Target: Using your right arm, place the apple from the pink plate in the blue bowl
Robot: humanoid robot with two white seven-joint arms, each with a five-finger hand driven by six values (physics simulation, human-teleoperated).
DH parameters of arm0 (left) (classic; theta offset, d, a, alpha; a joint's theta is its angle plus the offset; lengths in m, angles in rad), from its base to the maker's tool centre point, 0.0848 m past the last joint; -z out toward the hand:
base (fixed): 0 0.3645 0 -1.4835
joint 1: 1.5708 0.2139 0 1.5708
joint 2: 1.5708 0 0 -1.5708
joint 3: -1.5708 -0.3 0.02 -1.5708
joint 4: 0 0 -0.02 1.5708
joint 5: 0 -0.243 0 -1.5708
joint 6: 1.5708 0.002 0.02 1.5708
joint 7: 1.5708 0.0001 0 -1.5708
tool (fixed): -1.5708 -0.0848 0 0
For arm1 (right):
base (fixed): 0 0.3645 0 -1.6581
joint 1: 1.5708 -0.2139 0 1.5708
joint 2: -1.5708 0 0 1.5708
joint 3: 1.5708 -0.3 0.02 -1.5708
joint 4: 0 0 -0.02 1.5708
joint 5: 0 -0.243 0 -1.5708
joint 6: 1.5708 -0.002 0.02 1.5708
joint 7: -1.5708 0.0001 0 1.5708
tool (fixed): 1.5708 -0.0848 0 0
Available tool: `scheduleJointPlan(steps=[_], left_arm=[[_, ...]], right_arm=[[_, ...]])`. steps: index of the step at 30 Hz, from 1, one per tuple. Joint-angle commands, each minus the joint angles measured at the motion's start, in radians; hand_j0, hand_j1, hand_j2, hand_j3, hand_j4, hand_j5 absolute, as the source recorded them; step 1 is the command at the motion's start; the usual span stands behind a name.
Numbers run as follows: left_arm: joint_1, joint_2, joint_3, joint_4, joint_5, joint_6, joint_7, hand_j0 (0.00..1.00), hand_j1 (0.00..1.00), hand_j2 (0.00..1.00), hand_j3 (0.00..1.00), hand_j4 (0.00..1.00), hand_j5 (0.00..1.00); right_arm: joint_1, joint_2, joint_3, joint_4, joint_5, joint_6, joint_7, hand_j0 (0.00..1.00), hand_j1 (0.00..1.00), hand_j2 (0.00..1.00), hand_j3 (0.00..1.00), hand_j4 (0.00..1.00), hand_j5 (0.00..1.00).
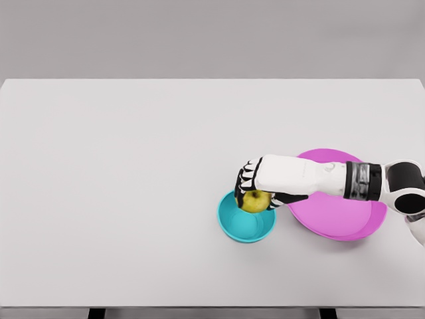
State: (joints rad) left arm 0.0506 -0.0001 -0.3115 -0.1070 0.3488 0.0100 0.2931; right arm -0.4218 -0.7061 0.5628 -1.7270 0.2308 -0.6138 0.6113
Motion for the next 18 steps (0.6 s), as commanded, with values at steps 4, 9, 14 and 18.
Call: scheduleJointPlan(steps=[4,9,14,18], left_arm=[[0.000,0.000,0.000,0.000,-0.001,0.001,0.000,1.00,1.00,1.00,1.00,1.00,1.00],[0.000,0.000,0.000,0.000,-0.001,-0.001,0.000,1.00,1.00,1.00,1.00,1.00,1.00],[0.000,0.000,0.000,0.001,-0.001,-0.001,0.000,1.00,1.00,1.00,1.00,1.00,1.00],[0.000,0.000,0.002,0.000,-0.001,0.001,0.000,1.00,1.00,1.00,1.00,1.00,1.00]], right_arm=[[-0.005,-0.006,-0.026,-0.003,-0.007,0.003,0.000,0.66,0.66,0.66,0.66,0.66,0.66],[-0.003,0.000,-0.021,-0.006,-0.005,0.003,0.000,0.83,0.83,0.83,0.83,0.83,0.83],[-0.003,-0.010,-0.021,-0.008,-0.005,0.003,0.000,0.90,0.90,0.90,0.90,0.90,0.90],[-0.003,-0.059,-0.026,-0.008,-0.007,0.003,0.000,0.93,0.93,0.93,0.93,0.93,0.93]])
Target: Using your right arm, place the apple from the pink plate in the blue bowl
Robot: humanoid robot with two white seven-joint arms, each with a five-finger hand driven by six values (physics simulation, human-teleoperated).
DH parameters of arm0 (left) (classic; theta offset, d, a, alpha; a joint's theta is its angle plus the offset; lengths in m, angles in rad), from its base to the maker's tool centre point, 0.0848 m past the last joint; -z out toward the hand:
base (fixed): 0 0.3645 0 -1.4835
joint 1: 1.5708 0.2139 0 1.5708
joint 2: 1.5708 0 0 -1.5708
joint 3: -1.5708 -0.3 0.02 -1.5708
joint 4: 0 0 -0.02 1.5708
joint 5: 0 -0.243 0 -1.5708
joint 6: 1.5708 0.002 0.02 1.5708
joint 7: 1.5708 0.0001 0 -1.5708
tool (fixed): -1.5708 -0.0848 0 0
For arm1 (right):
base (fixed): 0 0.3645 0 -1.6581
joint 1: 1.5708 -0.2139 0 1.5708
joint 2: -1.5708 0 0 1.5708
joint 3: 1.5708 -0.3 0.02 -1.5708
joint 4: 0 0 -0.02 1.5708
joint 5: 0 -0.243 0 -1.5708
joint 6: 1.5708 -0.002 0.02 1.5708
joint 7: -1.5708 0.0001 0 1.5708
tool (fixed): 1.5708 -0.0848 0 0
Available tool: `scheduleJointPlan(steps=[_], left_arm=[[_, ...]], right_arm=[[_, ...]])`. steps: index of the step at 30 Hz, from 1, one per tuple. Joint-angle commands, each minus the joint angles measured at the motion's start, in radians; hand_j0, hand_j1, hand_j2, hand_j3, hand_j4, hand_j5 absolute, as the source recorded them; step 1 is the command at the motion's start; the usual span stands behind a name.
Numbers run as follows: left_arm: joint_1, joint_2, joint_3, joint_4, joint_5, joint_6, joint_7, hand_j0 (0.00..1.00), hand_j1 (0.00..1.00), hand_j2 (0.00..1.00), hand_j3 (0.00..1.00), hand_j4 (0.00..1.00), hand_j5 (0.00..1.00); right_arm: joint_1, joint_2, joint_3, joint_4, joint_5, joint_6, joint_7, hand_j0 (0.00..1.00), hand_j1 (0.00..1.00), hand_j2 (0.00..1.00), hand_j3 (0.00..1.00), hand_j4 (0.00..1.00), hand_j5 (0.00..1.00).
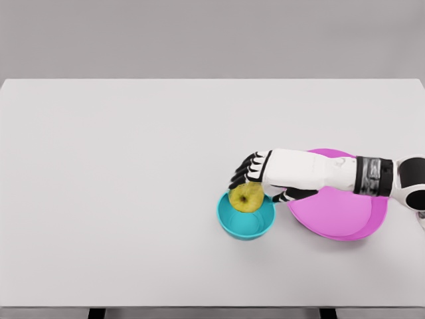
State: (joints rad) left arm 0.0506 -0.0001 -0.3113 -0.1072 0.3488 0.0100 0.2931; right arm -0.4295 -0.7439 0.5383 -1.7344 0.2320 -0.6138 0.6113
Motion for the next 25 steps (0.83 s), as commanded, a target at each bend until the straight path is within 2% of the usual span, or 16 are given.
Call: scheduleJointPlan(steps=[1,6,11,14,17,19,25], left_arm=[[0.000,0.000,0.000,0.000,-0.001,-0.001,0.000,1.00,1.00,1.00,1.00,1.00,1.00],[0.000,0.000,0.000,0.001,-0.001,0.001,0.000,1.00,1.00,1.00,1.00,1.00,1.00],[0.000,0.000,0.000,0.001,-0.001,-0.001,0.000,1.00,1.00,1.00,1.00,1.00,1.00],[0.000,0.000,0.000,0.001,-0.001,-0.001,0.000,1.00,1.00,1.00,1.00,1.00,1.00],[0.000,0.000,0.000,-0.006,0.001,0.001,0.000,1.00,1.00,1.00,1.00,1.00,1.00],[0.000,0.000,0.000,0.000,-0.001,0.001,0.000,1.00,1.00,1.00,1.00,1.00,1.00],[-0.006,0.000,0.001,-0.002,0.001,-0.002,0.005,1.00,1.00,1.00,1.00,1.00,1.00]], right_arm=[[-0.002,-0.023,-0.014,0.001,-0.008,0.003,0.000,0.93,0.93,0.93,0.93,0.93,0.93],[-0.048,-0.015,-0.035,0.001,-0.008,0.003,0.000,0.94,0.94,0.94,0.94,0.94,0.94],[-0.060,-0.020,-0.037,0.001,-0.008,0.003,0.000,0.94,0.94,0.94,0.94,0.94,0.94],[-0.058,-0.025,-0.072,0.004,-0.008,0.003,0.000,0.96,0.96,0.96,0.96,0.96,0.96],[-0.015,-0.114,-0.153,0.006,-0.011,0.003,0.000,1.00,1.00,1.00,1.00,1.00,1.00],[0.031,-0.134,-0.218,0.009,-0.010,0.003,0.000,1.00,1.00,1.00,1.00,1.00,1.00],[0.054,-0.146,-0.235,0.009,-0.011,0.003,0.000,1.00,1.00,1.00,1.00,1.00,1.00]])
